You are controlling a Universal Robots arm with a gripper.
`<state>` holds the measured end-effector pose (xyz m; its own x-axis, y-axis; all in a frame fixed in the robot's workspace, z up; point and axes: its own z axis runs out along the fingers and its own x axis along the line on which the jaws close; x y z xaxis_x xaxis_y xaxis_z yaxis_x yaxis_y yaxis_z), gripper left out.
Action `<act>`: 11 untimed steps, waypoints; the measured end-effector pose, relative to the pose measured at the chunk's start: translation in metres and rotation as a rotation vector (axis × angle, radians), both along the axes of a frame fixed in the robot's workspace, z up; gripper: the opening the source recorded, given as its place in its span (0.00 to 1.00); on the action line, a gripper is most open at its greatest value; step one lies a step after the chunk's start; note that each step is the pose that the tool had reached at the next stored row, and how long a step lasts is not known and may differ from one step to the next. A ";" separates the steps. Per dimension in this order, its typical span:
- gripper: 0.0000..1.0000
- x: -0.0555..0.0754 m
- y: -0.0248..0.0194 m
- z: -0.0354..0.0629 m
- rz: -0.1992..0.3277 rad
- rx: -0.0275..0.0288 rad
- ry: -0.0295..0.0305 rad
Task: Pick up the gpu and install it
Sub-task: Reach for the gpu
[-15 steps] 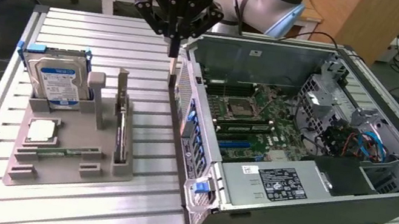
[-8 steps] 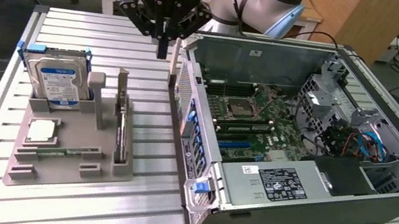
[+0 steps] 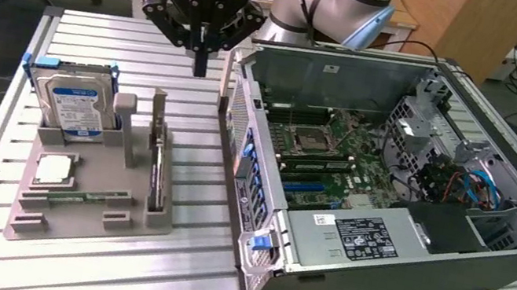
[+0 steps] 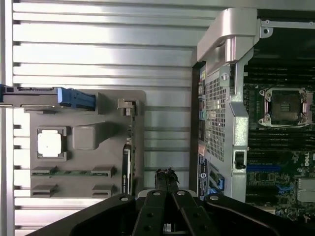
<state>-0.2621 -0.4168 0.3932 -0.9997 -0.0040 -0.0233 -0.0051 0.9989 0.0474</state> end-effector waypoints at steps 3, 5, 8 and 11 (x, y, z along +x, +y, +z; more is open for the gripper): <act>0.10 -0.005 -0.0010 0.0000 0.011 0.0000 0.0000; 0.10 -0.009 -0.0018 0.0000 0.018 -0.0001 0.0001; 0.10 -0.015 -0.0030 0.0000 0.027 0.0000 0.0000; 0.10 -0.021 -0.0044 0.0000 0.037 0.0000 0.0000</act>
